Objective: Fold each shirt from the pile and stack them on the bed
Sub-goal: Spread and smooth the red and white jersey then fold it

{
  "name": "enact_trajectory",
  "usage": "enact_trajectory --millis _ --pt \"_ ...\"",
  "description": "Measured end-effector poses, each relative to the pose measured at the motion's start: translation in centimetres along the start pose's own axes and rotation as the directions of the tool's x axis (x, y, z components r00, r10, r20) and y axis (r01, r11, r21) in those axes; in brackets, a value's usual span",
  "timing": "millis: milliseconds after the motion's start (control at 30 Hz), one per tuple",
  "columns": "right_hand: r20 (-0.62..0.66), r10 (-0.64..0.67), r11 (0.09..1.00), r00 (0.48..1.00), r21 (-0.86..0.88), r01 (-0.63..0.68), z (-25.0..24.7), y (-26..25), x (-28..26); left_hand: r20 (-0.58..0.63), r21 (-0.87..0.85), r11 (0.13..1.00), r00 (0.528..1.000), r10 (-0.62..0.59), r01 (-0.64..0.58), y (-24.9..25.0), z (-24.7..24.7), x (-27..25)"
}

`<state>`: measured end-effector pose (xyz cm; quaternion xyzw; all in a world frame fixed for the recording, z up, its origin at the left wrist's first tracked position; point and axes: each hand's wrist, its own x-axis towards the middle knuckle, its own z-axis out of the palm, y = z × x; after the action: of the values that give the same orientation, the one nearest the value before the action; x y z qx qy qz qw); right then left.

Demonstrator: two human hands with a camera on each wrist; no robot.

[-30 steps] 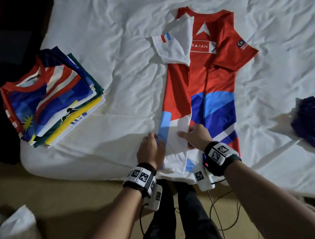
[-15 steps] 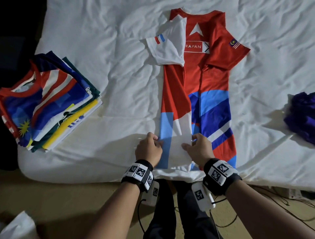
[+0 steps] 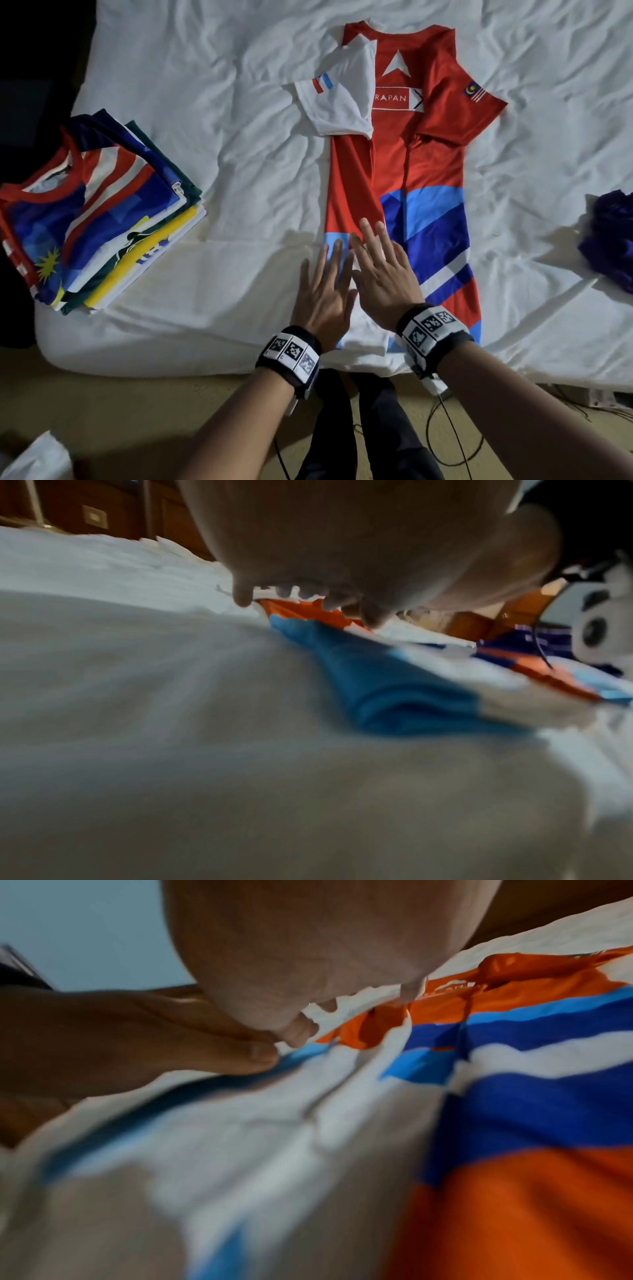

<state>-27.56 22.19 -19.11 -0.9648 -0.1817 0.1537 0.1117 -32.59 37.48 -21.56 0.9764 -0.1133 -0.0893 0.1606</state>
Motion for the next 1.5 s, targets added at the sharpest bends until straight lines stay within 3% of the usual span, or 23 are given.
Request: enact_trajectory --millis 67,133,233,333,400,467,533,600,700,833,933,1000,1167,1267,1367,1433,1500 --pt "0.128 -0.012 0.999 0.992 -0.048 0.018 1.1 1.6 0.9 0.094 0.047 0.998 0.995 0.035 -0.04 -1.3 1.1 0.1" --pt "0.214 0.085 0.994 0.973 -0.086 -0.068 2.0 3.3 0.9 0.148 0.112 0.994 0.989 -0.021 0.004 -3.3 1.4 0.0" --pt "0.054 0.137 0.984 0.989 -0.118 -0.13 2.0 4.0 0.7 0.081 0.105 0.988 0.989 -0.122 0.114 -4.6 0.3 1.2" --pt "-0.047 0.016 0.997 0.999 -0.071 -0.02 1.9 3.8 1.5 0.065 0.093 0.995 0.998 0.02 -0.026 -3.6 -0.3 4.4" --pt "0.016 -0.006 0.999 1.0 -0.051 0.007 1.9 3.9 2.2 0.115 0.1 0.99 0.99 0.086 -0.097 -3.3 0.1 6.5" --pt "0.117 0.063 0.996 0.991 -0.075 -0.054 1.8 4.4 3.0 0.146 0.125 0.987 0.986 0.079 -0.098 -4.0 0.2 8.0" --pt "0.025 0.082 0.994 0.996 -0.079 -0.08 1.1 5.1 4.0 0.081 0.12 0.988 0.993 0.088 -0.097 -4.8 -0.4 9.5" --pt "-0.183 0.076 0.996 0.98 -0.035 -0.084 -0.2 5.7 6.0 -0.034 0.118 0.989 0.995 0.093 -0.089 -5.5 -1.7 12.0" --pt "-0.334 0.138 0.989 0.932 0.1 -0.11 -2.5 6.6 10.3 -0.117 0.121 0.992 0.993 -0.015 0.029 -6.3 -3.9 17.3" --pt "-0.182 0.21 0.931 0.961 0.339 -0.139 -6.2 7.0 16.3 -0.101 0.198 0.963 0.981 -0.167 0.184 -7.3 -6.9 24.3" --pt "-0.04 0.31 0.897 0.95 0.344 -0.278 -7.7 6.7 20.2 -0.055 0.286 0.932 0.974 -0.218 0.224 -7.8 -8.0 27.5" --pt "0.064 0.384 0.821 0.921 0.433 -0.372 -7.9 6.6 22.4 -0.039 0.315 0.924 0.975 -0.218 0.219 -8.2 -8.4 28.9" --pt "0.265 0.506 0.472 0.821 0.712 -0.521 -7.9 6.6 25.8 -0.021 0.314 0.94 0.99 -0.137 0.137 -9.5 -7.9 30.9" --pt "0.383 0.572 0.219 0.725 0.781 -0.585 -8.4 6.3 26.7 -0.092 0.282 0.959 0.996 -0.017 0.042 -9.8 -7.9 31.4" --pt "0.5 0.589 -0.048 0.635 0.806 -0.59 -9.1 6.2 27.1 -0.228 0.224 0.971 0.965 0.131 -0.079 -9.1 -8.6 31.9" --pt "0.527 0.588 -0.119 0.614 0.807 -0.579 -9.5 6.3 27.1 -0.238 0.147 0.974 0.949 0.206 -0.175 -8.2 -9.2 31.7" --pt "0.539 0.588 -0.168 0.603 0.81 -0.562 -10.0 6.6 27.0 -0.174 0.043 0.978 0.962 0.21 -0.205 -7.6 -10.2 31.7"
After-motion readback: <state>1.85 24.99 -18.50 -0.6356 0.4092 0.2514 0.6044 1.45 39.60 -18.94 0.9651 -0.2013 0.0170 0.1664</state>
